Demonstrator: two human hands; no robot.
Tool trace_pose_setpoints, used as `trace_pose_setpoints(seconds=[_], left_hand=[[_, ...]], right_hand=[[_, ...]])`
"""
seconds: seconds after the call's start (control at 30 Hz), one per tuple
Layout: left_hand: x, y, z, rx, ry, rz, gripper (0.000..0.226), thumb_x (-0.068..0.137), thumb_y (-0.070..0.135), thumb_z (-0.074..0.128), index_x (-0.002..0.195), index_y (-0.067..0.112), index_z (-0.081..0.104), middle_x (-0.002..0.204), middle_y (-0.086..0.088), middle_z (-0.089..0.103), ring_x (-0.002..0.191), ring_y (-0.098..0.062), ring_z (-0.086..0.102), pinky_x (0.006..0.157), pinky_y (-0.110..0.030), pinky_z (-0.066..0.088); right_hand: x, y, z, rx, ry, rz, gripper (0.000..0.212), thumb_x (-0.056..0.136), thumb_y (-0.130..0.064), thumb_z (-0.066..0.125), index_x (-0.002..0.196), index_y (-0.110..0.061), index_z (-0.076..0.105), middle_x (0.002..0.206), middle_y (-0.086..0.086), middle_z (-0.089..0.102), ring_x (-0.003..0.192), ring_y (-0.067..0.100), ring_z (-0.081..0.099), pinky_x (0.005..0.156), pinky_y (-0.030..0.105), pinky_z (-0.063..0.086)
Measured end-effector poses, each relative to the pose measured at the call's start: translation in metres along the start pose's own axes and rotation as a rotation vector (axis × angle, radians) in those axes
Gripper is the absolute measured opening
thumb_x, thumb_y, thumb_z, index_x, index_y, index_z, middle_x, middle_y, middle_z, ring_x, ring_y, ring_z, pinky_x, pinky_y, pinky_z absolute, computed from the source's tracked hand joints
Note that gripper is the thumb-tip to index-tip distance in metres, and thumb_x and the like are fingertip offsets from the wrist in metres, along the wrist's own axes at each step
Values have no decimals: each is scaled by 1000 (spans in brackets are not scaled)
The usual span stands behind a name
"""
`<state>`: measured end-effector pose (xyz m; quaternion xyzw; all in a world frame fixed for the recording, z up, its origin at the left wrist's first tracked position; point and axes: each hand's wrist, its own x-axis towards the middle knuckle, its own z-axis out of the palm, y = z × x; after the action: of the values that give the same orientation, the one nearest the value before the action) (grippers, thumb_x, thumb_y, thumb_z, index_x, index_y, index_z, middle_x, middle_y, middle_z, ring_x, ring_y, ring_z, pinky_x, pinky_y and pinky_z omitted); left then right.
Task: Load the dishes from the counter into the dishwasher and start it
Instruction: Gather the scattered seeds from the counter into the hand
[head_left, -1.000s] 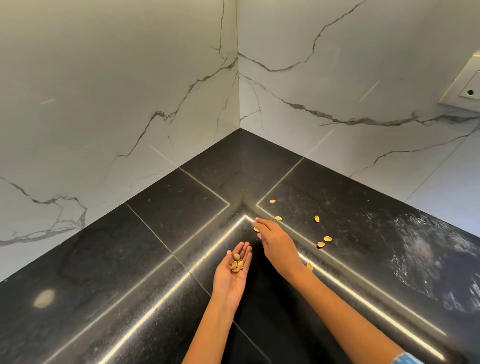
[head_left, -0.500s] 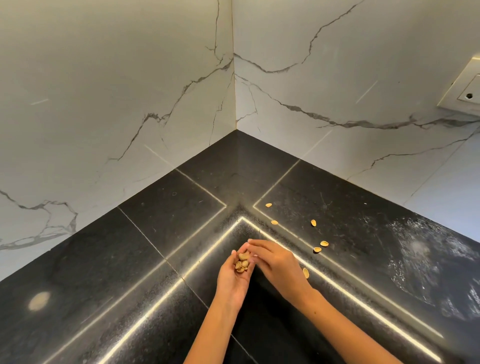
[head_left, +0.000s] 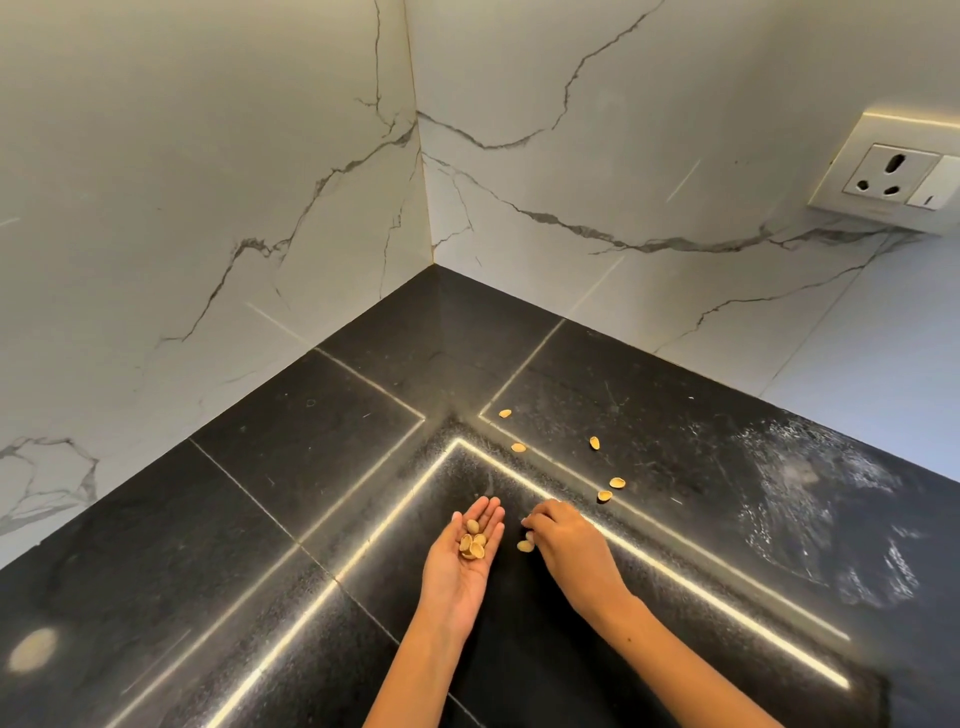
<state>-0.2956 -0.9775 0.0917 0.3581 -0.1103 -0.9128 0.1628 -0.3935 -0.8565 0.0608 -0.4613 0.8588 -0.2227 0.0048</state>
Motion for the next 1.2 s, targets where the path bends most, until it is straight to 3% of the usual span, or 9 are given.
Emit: trace_pose_setpoints(seconds=[0.1, 0.2, 0.27, 0.4, 0.5, 0.77, 0.97, 1.07, 1.2], left_hand=[[-1, -1, 2, -7, -8, 2, 36, 103, 16, 31, 113, -8, 55, 114, -25, 61, 107, -30, 58, 80, -36, 53], [-3, 2, 0, 3, -13, 11, 36, 103, 16, 31, 114, -8, 55, 114, -24, 61, 108, -30, 58, 87, -38, 53], [-5, 3, -3, 15, -8, 13, 36, 103, 17, 31, 115, -8, 54, 115, -24, 61, 108, -30, 58, 89, -38, 51], [-9, 0, -6, 22, 1, 6, 35, 103, 16, 31, 113, -7, 56, 111, -23, 63, 106, -29, 59, 80, -35, 54], [-12, -2, -7, 32, 0, 0, 35, 103, 16, 32, 112, -7, 56, 111, -23, 63, 107, -29, 59, 80, -36, 54], [-13, -11, -3, 45, 7, -15, 35, 103, 16, 31, 111, -7, 57, 109, -23, 65, 104, -29, 61, 78, -33, 56], [-12, -22, 2, 81, -2, -59, 36, 102, 17, 33, 111, -7, 58, 104, -21, 69, 95, -24, 67, 89, -33, 52], [-11, -27, 7, 22, -13, -85, 36, 102, 15, 33, 109, -10, 58, 98, -23, 69, 90, -28, 68, 80, -34, 55], [-9, -29, 8, 54, -12, -86, 35, 103, 15, 32, 111, -9, 56, 105, -24, 66, 104, -30, 60, 87, -38, 53]], right_hand=[[-4, 0, 0, -84, -66, -25, 34, 82, -16, 69, 115, -20, 64, 107, -2, 61, 95, 18, 61, 57, 30, 54], [-9, 1, -3, -68, -172, -50, 40, 95, -23, 51, 135, -24, 48, 129, -2, 50, 116, 18, 48, 76, 37, 53], [-14, -4, -6, -57, -159, -61, 36, 91, -26, 58, 127, -23, 56, 122, -2, 53, 111, 18, 51, 74, 38, 52], [-20, -13, -1, -71, -31, -49, 27, 59, -12, 86, 80, -21, 73, 79, -7, 61, 68, 12, 62, 49, 32, 52], [-18, -18, 0, -153, -3, -46, 34, 52, -9, 87, 76, -22, 68, 72, -8, 59, 61, 10, 59, 44, 26, 48], [-20, -8, 0, -18, 114, 47, 13, 77, -10, 72, 85, -18, 68, 81, -6, 64, 70, 13, 63, 49, 27, 52], [-24, -45, -25, 181, 306, -79, 25, 88, -17, 48, 97, -12, 71, 94, -3, 71, 89, 6, 65, 78, 19, 53], [-28, -25, -24, 109, 334, 5, 26, 82, -7, 59, 105, -12, 70, 105, -1, 70, 98, 9, 64, 83, 21, 53], [-53, 8, -15, -33, 106, 173, 36, 69, -15, 82, 102, -20, 72, 108, -2, 67, 98, 13, 65, 73, 20, 54]])
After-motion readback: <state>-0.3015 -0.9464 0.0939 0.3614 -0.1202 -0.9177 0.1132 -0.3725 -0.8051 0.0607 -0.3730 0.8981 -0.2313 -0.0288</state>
